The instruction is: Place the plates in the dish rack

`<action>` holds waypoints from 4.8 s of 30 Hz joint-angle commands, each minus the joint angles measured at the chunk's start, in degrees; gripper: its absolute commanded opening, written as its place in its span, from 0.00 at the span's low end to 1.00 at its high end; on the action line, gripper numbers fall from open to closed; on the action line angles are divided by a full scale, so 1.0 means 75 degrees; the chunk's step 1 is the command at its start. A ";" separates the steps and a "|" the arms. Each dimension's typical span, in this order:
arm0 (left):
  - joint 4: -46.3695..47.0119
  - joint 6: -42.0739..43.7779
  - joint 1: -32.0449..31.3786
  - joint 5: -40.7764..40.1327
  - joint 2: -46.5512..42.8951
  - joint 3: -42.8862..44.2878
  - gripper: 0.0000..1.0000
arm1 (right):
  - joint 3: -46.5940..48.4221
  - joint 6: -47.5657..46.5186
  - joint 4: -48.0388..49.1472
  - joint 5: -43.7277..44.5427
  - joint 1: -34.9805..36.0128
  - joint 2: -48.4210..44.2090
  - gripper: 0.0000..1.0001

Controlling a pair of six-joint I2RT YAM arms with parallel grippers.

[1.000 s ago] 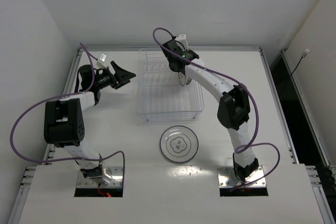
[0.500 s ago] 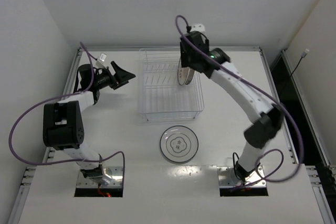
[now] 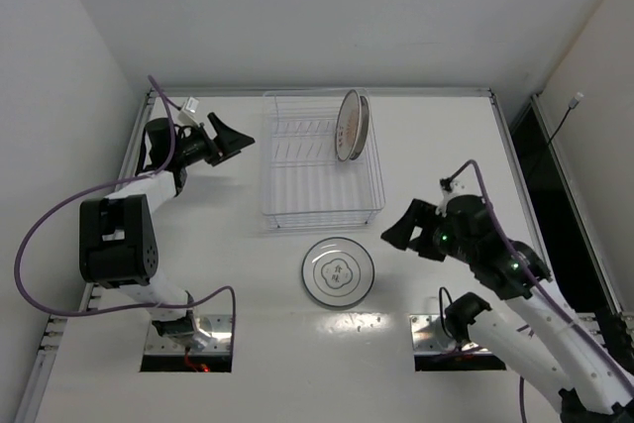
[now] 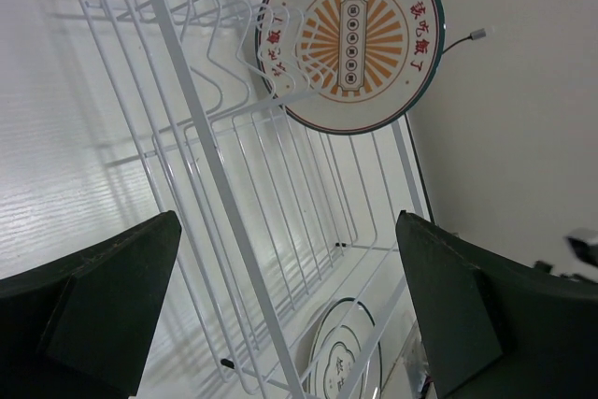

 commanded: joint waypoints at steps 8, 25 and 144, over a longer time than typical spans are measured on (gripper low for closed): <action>-0.1847 0.1280 -0.0388 -0.1008 -0.1153 0.0303 1.00 | -0.2669 0.2652 0.1655 -0.1951 -0.0164 -0.0274 0.72; -0.6270 -0.0415 -0.2391 -0.1774 -0.6544 -0.2940 0.90 | -0.0712 0.0296 0.0799 -0.0896 -0.0457 0.1146 0.72; -0.7707 -0.1592 -0.7714 -0.8110 -0.4134 0.1460 0.92 | 0.1333 -0.0594 0.3120 -0.1813 -0.2051 0.2210 0.00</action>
